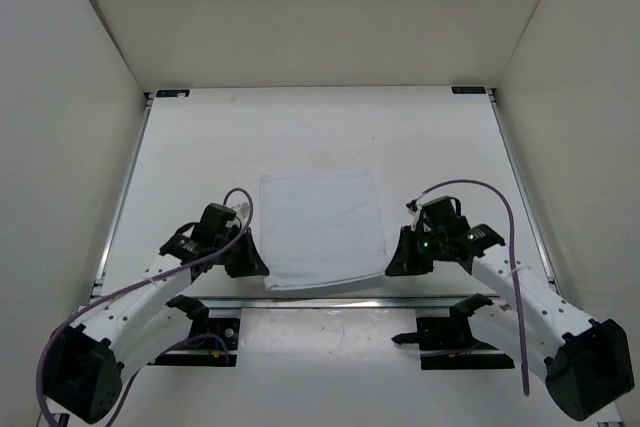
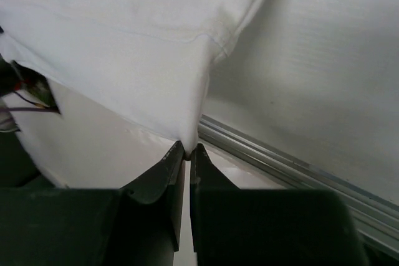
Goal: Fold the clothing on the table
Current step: Fold the skirt
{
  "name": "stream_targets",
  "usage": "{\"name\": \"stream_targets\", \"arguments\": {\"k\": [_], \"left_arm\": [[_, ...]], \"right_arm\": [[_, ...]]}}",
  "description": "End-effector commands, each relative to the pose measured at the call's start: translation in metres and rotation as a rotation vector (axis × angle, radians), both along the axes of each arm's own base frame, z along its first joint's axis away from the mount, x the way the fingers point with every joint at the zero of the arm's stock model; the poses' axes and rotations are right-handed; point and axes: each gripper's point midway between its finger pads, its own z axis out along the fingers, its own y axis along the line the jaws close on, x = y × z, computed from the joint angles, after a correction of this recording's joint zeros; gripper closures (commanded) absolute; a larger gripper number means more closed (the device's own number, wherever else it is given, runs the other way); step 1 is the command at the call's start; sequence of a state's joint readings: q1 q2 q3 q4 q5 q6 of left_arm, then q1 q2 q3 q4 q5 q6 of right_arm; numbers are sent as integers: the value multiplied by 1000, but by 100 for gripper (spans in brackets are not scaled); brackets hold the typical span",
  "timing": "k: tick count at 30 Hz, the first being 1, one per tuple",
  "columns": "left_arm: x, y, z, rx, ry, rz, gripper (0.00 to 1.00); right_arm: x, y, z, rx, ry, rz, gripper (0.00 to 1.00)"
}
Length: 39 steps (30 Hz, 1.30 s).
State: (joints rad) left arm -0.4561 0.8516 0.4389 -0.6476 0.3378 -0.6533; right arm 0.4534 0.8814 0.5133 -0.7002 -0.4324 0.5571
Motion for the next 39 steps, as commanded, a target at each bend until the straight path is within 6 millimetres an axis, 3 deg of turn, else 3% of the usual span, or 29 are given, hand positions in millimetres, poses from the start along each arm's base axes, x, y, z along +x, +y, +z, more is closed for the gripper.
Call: {"name": "stream_targets", "arguments": {"k": [1,3,5,6,7,8,9,10,11,12,13,14,16,18,19,20,21,22,23,29,34,37,38,39], "left_arm": [[53,-13,55,-65,-104,52,100],[90,-14,75,-99,-144,86,100],[140,-5,88,-120,-155,175,100],[155,-2,91,-119,-179,197,100],[177,5,87,-106,-157,244,96],[203,11,81,-102,-155,280,87],[219,16,62,-84,-114,320,61],[234,21,66,-115,-113,346,59],[255,27,57,-135,-111,369,60],[263,22,48,-177,-84,375,59],[268,20,50,-226,-73,385,47],[276,18,50,-270,-94,385,37],[280,17,52,-308,-98,380,39],[274,17,51,-280,-98,370,39],[270,19,49,-262,-104,369,39],[261,24,49,-251,-108,384,40],[251,23,50,-245,-121,373,41],[244,23,46,-221,-118,381,40],[235,25,43,-186,-131,388,39],[196,18,7,-22,-89,353,38],[184,22,-23,70,-46,394,38],[184,27,-37,110,-32,419,39],[188,28,-39,117,-40,435,43],[189,28,-43,136,-36,433,59]], "right_arm": [[48,9,53,79,-113,12,100],[85,10,60,60,-122,23,100],[141,11,73,25,-170,38,100],[171,12,95,27,-234,25,100],[190,11,82,-1,-205,26,100],[219,15,102,10,-274,27,100],[254,14,106,30,-293,-5,96],[274,6,85,13,-248,-34,82],[301,1,100,11,-302,-67,76],[322,-1,104,10,-318,-81,71],[333,-11,90,-25,-299,-116,62],[339,-19,93,-46,-299,-152,60],[341,-26,96,-34,-335,-196,59],[313,-31,64,-27,-267,-243,59],[302,-37,55,-22,-265,-263,58],[296,-39,58,-7,-269,-300,59],[284,-38,39,8,-230,-321,59],[271,-34,32,35,-218,-343,59],[266,-30,35,70,-218,-350,60],[233,5,-2,213,-108,-413,60],[242,19,-18,256,-77,-468,60],[248,24,-29,250,-56,-476,66],[250,26,-32,242,-48,-469,71],[253,21,-39,214,-47,-487,85]]}}
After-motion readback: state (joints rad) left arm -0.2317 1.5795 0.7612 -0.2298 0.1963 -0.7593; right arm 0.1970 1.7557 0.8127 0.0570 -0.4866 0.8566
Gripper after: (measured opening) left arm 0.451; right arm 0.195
